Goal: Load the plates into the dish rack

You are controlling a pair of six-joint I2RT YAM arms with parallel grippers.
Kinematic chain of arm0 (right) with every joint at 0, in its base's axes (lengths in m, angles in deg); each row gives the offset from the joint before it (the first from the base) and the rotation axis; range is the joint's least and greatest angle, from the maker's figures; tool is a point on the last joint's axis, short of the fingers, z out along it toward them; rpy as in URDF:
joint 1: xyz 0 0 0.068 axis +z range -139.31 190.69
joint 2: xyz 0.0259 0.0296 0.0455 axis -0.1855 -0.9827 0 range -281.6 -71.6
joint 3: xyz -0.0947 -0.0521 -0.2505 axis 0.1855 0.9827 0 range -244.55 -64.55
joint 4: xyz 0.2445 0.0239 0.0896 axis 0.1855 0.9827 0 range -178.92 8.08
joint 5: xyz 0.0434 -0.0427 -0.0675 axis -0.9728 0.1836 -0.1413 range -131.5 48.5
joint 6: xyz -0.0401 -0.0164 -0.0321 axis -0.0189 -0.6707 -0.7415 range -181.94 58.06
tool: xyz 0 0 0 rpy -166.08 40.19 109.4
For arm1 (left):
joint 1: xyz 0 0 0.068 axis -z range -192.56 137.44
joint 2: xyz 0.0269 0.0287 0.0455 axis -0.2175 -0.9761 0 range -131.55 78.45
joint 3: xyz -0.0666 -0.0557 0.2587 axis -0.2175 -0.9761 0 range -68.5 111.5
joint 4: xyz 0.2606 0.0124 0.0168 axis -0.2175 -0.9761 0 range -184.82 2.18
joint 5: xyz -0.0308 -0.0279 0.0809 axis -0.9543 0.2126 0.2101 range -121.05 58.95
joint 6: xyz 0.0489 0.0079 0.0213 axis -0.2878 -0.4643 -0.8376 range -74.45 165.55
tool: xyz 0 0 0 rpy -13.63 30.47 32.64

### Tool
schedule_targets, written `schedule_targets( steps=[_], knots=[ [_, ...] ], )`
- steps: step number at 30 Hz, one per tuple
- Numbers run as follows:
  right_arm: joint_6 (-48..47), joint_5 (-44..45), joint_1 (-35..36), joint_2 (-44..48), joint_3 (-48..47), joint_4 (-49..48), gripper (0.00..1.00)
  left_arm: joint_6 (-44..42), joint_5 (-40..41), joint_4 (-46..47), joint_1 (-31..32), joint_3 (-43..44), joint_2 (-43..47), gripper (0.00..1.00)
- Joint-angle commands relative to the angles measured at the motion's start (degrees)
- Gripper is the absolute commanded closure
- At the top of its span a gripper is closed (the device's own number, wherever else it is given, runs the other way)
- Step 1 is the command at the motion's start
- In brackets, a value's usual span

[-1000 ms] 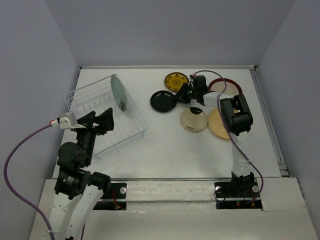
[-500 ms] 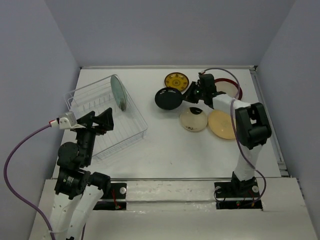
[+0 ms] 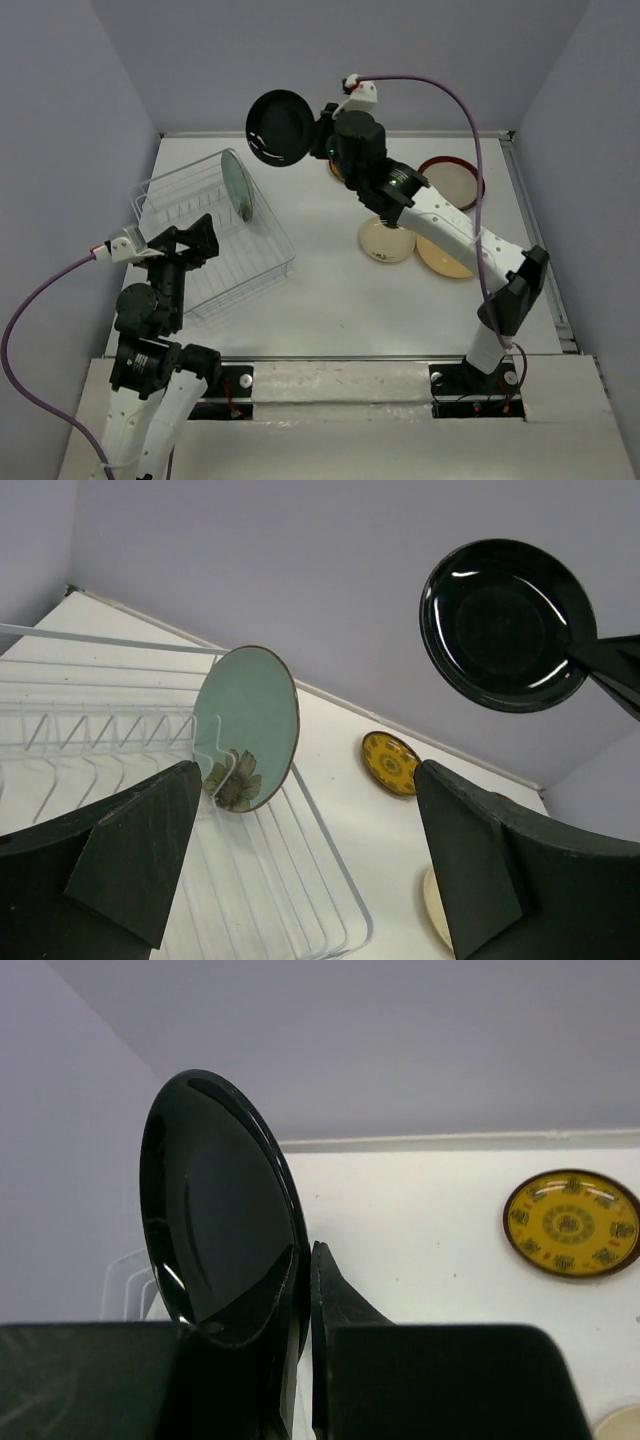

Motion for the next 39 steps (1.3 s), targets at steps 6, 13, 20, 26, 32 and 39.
schedule_targets(
  steps=[6,13,20,26,32,39],
  knots=[
    [-25.8,27.4,12.5,-29.1,-38.6,2.3,0.93,-0.4,8.0,0.1,-0.3,3.7,2.6,0.01],
    [-45.1,33.0,15.9,-40.9,-46.0,-16.6,0.93,-2.2,15.9,-1.3,0.9,5.3,5.1,0.01],
    [-47.1,32.5,16.4,-46.7,-47.3,-20.9,0.93,-2.0,17.1,-1.6,1.4,5.4,6.9,0.01],
    [-47.0,32.5,16.4,-51.3,-48.1,-21.7,0.93,-1.7,16.7,-1.7,1.5,5.2,7.3,0.01],
    [-46.4,32.2,16.4,-55.9,-48.3,-23.4,0.93,-1.3,15.6,-2.1,1.7,5.0,7.2,0.01],
    [-42.1,31.5,16.4,-57.9,-47.3,-21.4,0.93,-0.9,14.8,-2.1,1.7,4.9,7.3,0.01]
  ],
)
